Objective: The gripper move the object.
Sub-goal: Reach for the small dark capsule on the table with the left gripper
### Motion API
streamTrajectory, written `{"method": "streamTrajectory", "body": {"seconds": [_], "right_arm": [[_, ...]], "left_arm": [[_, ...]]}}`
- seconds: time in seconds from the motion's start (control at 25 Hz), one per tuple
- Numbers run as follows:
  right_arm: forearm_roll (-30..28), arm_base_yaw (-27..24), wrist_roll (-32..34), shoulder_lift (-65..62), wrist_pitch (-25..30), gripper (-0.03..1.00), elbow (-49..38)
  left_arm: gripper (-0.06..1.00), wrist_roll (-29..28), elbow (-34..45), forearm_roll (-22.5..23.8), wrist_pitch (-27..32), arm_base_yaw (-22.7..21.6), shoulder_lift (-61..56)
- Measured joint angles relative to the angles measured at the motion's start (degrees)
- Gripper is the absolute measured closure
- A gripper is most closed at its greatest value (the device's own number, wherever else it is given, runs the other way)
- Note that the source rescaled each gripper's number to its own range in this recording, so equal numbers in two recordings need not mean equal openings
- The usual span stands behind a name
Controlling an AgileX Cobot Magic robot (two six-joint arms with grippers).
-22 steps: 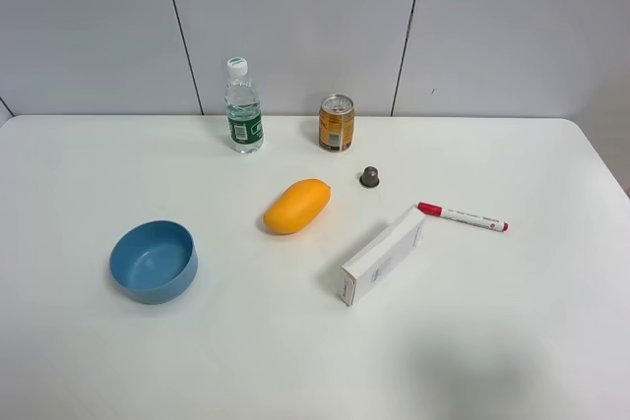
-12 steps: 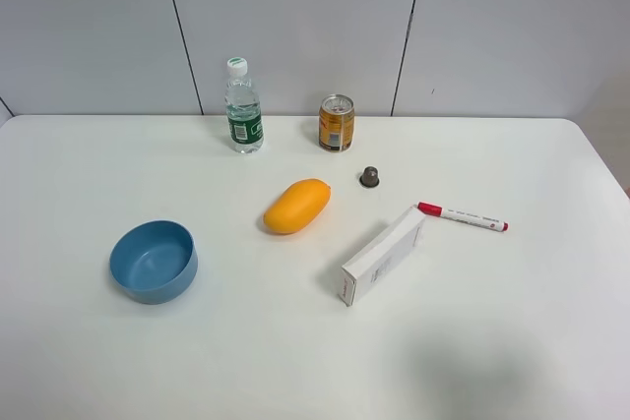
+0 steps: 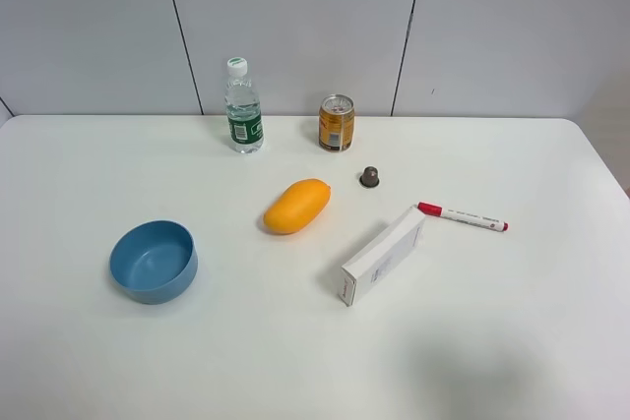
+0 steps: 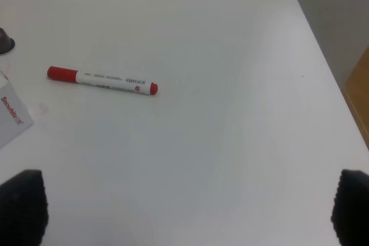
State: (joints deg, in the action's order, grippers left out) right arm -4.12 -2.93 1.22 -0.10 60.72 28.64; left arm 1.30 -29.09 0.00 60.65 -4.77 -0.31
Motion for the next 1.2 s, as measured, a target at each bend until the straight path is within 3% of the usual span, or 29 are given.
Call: {"method": "streamTrajectory", "body": {"seconds": [0.6, 0.92, 1.2], "right_arm": [[0.0, 0.0, 0.0, 0.0, 0.0, -0.03, 0.0], [0.0, 0.0, 0.0, 0.0, 0.0, -0.03, 0.0], [0.0, 0.0, 0.0, 0.0, 0.0, -0.03, 0.0]], "left_arm": [[-0.06, 0.0, -0.17, -0.34, 0.06, 0.0, 1.22], [-0.06, 0.0, -9.09, -0.58, -0.42, 0.0, 17.04], [-0.06, 0.0, -17.51, -3.25, -6.55, 0.0, 35.0]]}}
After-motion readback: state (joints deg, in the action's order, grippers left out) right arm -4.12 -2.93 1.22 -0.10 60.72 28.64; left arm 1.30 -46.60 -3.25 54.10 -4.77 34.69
